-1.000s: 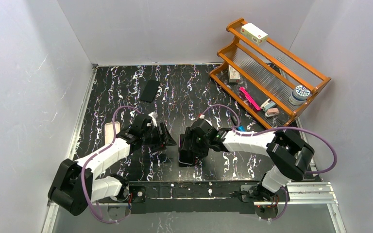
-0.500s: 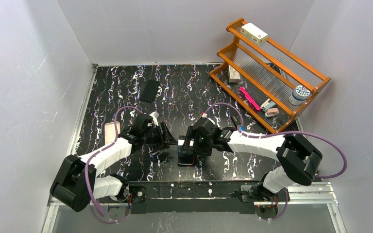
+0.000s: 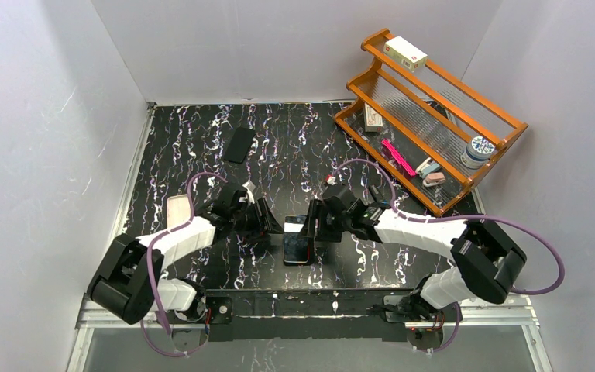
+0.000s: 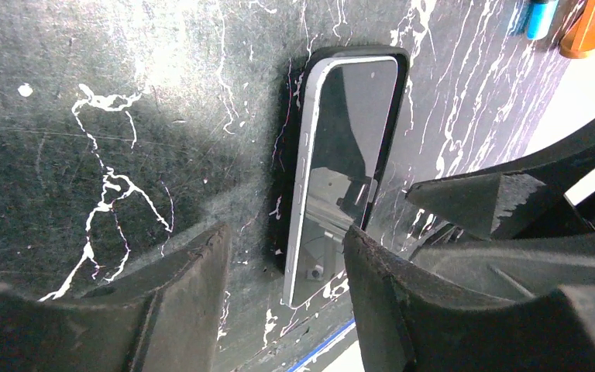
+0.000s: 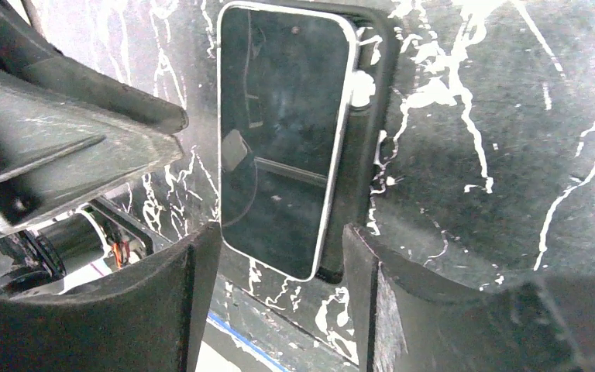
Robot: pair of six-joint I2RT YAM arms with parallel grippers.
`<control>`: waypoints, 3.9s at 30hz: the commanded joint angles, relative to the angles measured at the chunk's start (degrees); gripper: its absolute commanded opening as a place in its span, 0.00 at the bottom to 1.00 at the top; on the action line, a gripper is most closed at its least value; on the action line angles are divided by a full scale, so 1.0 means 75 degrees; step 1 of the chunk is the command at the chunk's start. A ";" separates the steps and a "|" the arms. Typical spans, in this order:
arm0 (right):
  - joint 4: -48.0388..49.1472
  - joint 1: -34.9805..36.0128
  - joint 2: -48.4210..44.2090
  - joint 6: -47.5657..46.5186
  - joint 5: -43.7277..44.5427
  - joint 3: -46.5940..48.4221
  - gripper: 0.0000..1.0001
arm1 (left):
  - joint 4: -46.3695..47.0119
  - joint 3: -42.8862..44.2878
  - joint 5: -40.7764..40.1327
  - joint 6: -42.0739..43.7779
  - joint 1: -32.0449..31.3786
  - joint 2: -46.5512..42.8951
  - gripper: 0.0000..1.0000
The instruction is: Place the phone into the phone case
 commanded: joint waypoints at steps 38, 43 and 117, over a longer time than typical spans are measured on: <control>0.4324 -0.0960 0.0297 0.0488 -0.2109 -0.2560 0.39 | 0.1000 0.0438 -0.0308 -0.0743 -0.1667 0.1497 0.15; 0.4763 -0.0972 0.0339 0.0582 -0.2312 -0.2726 0.39 | 0.1181 0.0282 -0.0498 -0.1096 -0.1756 0.1485 0.21; 0.5084 -0.1673 0.0063 0.0598 -0.2059 -0.3089 0.37 | 0.0181 0.1315 -0.0885 -0.1575 -0.2534 0.1503 0.29</control>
